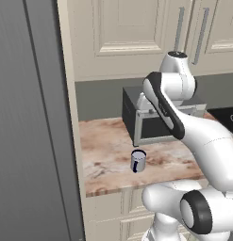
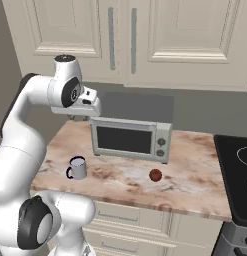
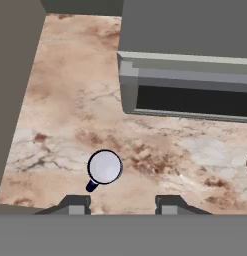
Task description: Pick the mug from the counter and place it inside the microwave. Then close the microwave.
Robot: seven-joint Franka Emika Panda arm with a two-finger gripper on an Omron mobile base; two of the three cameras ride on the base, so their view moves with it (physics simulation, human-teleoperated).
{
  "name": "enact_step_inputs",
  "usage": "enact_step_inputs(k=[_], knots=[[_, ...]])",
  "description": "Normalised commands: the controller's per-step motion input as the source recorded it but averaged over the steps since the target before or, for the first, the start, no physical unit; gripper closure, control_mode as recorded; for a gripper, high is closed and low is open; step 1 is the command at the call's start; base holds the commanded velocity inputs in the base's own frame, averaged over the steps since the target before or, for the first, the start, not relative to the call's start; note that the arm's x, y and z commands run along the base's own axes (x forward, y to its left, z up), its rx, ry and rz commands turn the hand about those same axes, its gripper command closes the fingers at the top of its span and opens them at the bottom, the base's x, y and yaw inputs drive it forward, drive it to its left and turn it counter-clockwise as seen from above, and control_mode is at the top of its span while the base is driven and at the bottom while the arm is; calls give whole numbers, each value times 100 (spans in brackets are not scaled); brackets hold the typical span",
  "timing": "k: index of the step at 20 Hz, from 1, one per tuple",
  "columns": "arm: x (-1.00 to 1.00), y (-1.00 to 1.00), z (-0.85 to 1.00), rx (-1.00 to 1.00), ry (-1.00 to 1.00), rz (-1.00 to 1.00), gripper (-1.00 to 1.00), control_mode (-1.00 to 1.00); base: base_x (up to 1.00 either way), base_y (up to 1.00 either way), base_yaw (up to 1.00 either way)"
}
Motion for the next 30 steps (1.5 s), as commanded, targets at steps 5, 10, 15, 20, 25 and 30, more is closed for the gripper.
enact_step_inputs(k=[5, 10, 15, 20, 25, 30], knots=[[-1, 0, 0, 0, 0, 0, -100, -100, 0, 0, 0], [-32, 4, -16, 1, 3, -7, -100, -100, 0, 0, 0], [-45, 28, -30, 0, 3, -26, -100, -100, 0, 0, 0], [-41, 16, -38, 1, 2, -37, -100, -100, 0, 0, 0], [-24, 2, -33, 9, 1, -39, -100, -100, 0, 0, 0], [2, -24, -5, 10, 0, -16, -100, -100, 0, 0, 0]])
